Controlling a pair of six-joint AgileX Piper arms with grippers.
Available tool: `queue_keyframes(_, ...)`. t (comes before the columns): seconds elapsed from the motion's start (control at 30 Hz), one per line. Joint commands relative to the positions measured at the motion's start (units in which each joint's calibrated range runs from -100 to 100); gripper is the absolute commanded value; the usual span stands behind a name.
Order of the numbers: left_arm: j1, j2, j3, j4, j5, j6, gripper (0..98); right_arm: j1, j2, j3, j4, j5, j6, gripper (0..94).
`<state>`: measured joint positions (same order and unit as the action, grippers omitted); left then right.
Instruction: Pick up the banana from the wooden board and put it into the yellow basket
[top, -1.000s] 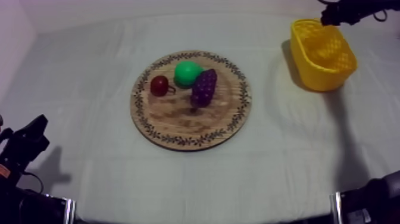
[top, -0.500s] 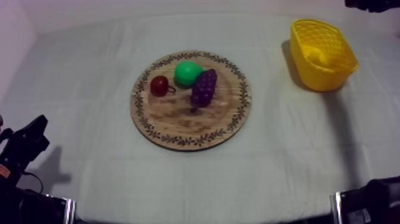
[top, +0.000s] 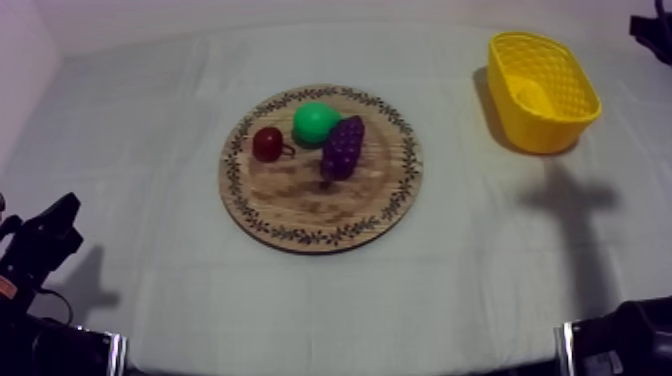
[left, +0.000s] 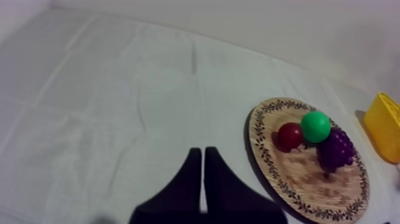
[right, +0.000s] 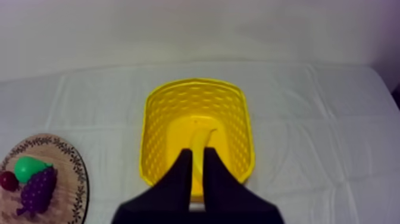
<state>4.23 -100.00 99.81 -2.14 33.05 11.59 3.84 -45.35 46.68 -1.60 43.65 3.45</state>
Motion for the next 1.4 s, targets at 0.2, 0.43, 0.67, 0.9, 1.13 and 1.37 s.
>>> queue_keyframes(0.2,0.0,0.0,-0.03,-0.03,0.01,-0.02,0.1,1.31,-13.79,16.07,-2.02,-7.15,1.71,0.6)
queue_keyframes(0.43,0.0,0.0,-0.03,-0.03,0.01,-0.03,0.1,0.16,-24.45,30.63,-0.51,-13.15,1.88,0.3)
queue_keyframes(0.67,0.0,0.0,-0.03,-0.03,0.01,0.0,0.1,0.2,-33.8,43.55,-1.55,-17.31,4.64,0.3)
queue_keyframes(0.9,0.0,0.0,-0.03,-0.03,0.01,-0.03,0.1,-0.29,-40.12,50.86,-1.41,-18.6,4.67,0.3)
queue_keyframes(1.13,0.0,0.0,-0.03,-0.03,0.01,-0.03,0.1,1.15,-46.53,52.71,-2.89,-12.88,3.99,0.3)
queue_keyframes(1.37,0.0,0.0,-0.03,-0.03,0.01,-0.02,0.1,0.29,-49.77,52.86,-1.06,-7.81,-3.14,0.4)
